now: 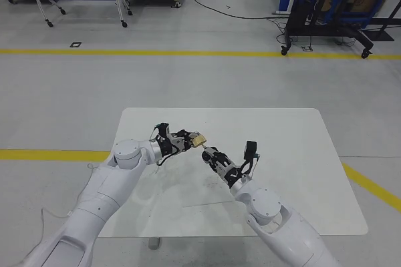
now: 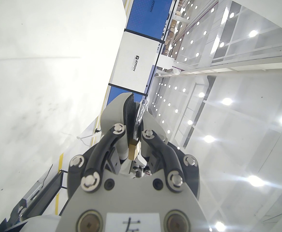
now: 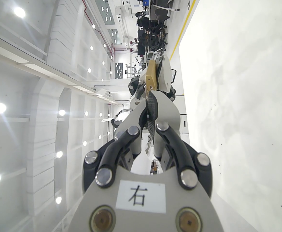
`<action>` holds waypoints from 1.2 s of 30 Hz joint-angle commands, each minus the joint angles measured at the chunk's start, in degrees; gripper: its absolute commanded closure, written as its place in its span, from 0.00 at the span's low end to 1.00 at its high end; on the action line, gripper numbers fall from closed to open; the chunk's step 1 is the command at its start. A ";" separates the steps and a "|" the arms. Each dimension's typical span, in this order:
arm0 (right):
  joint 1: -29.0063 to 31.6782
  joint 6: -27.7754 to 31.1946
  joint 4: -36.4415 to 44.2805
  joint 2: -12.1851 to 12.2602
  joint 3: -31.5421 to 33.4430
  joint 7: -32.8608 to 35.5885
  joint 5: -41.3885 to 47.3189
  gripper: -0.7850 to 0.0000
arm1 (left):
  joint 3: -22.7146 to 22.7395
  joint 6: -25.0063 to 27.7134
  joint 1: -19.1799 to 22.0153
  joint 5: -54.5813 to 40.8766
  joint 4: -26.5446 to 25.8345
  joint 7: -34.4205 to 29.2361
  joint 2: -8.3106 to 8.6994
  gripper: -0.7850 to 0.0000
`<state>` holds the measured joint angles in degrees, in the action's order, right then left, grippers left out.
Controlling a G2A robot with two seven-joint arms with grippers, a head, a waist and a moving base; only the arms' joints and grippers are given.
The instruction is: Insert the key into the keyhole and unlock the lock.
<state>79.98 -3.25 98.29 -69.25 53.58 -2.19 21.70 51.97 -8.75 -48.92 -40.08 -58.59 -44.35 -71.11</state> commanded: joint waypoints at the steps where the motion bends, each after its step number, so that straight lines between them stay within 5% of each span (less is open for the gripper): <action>1: 0.32 0.26 -0.07 -0.11 0.24 -0.15 0.00 1.00 | 0.23 0.02 -0.12 0.09 -0.08 0.24 -0.05 1.00; 36: 1.00 -3.33 0.14 -2.40 1.18 -1.32 -3.87 1.00 | 1.31 -1.10 -0.47 3.75 -0.01 0.17 -1.18 1.00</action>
<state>81.01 -6.41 98.50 -71.59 54.78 -3.46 17.94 53.22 -9.86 -49.42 -36.35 -58.64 -44.15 -72.26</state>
